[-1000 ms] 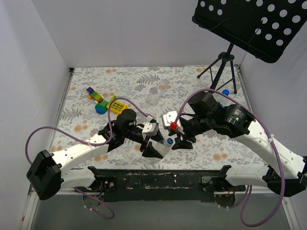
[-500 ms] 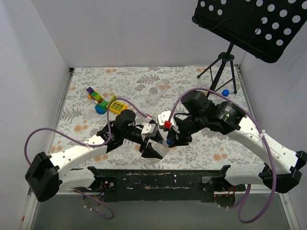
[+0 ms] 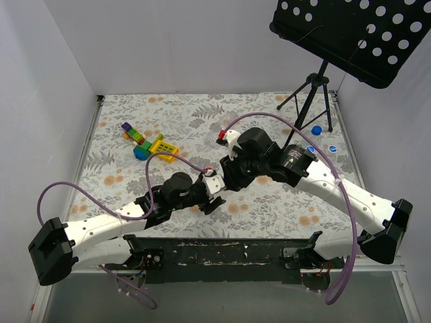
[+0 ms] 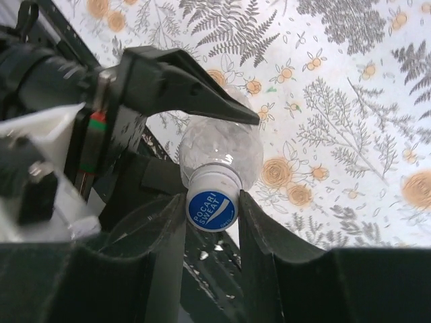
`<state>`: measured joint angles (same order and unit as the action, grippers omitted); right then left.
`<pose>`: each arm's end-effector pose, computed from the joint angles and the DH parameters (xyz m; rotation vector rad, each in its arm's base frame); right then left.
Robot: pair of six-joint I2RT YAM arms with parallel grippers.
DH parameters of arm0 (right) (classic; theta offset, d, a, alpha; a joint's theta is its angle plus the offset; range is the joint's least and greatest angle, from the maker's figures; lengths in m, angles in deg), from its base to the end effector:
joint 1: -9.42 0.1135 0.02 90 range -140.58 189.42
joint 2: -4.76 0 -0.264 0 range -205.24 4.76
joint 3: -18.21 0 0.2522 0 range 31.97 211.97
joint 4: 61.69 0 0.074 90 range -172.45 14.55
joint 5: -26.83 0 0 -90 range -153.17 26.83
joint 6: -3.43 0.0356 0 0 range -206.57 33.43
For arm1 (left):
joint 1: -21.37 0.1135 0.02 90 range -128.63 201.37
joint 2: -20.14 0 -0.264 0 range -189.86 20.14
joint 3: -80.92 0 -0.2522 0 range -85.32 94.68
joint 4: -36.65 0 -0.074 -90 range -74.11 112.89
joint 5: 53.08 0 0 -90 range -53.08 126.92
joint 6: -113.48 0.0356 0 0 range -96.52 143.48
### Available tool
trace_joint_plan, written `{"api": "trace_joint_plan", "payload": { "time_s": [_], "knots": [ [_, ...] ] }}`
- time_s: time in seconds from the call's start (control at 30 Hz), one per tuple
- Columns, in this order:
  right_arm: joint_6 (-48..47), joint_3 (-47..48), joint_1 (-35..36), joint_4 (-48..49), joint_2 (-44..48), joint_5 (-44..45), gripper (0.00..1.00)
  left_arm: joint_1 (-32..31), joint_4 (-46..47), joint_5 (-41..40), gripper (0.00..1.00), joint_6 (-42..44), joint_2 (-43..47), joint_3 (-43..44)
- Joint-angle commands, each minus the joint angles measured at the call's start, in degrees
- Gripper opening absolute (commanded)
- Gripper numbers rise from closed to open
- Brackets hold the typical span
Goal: Screw on the bottle caps
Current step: Screw the bottle cap onto the plastic bottle.
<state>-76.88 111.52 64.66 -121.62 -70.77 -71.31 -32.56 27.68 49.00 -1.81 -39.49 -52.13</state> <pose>0.1527 0.2289 0.3728 -1.0041 2.1949 0.7194 0.1316 -0.1933 0.2458 0.6675 2.0032 -1.0833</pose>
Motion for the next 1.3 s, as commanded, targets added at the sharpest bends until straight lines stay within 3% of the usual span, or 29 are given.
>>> {"api": "trace_joint_plan", "payload": {
  "time_s": [0.0, 0.1, 0.27, 0.43, 0.57, 0.63, 0.8, 1.0, 1.27],
  "knots": [
    [17.11, -4.4, 1.18, 7.76, 3.63, 4.88, 0.08, -3.11, 11.2, -23.67, 0.0, 5.52, 3.56, 0.91],
    [14.84, -3.27, 1.18, 8.64, 4.95, 4.45, 0.17, -3.2, 10.41, -21.84, 0.0, 5.35, 3.82, 1.26],
    [3.43, 1.65, 1.18, 4.7, 7.32, 3.66, 0.45, -1.09, 5.76, -12.1, 0.0, 3.15, 4.0, 3.19],
    [-9.06, 3.68, 1.18, 0.92, 12.06, 2.0, 0.54, 5.14, 0.4, 10.9, 0.0, 0.08, 2.6, 6.79],
    [-21.44, 3.86, 1.18, -1.02, 15.32, -5.82, 0.65, 8.23, -3.65, 31.21, 0.0, 0.34, 0.32, 9.52],
    [-26.71, 3.42, 1.18, -1.81, 16.02, -9.86, 0.66, 8.49, -4.53, 38.87, 0.01, 0.78, -0.91, 10.49],
    [-38.06, 2.28, 1.18, -2.69, 16.64, -17.51, 0.67, 8.49, -7.96, 47.85, 0.01, 2.53, -2.85, 11.46],
    [-46.42, 3.24, 1.18, -4.8, 14.63, -23.75, 0.67, 8.58, -8.4, 50.32, 0.01, 2.8, -3.73, 11.72],
    [-49.5, 5.7, 1.18, -8.58, 9.88, -27.89, 0.63, 8.49, -8.4, 50.41, 0.01, 3.15, -4.0, 11.64]
  ]
}}
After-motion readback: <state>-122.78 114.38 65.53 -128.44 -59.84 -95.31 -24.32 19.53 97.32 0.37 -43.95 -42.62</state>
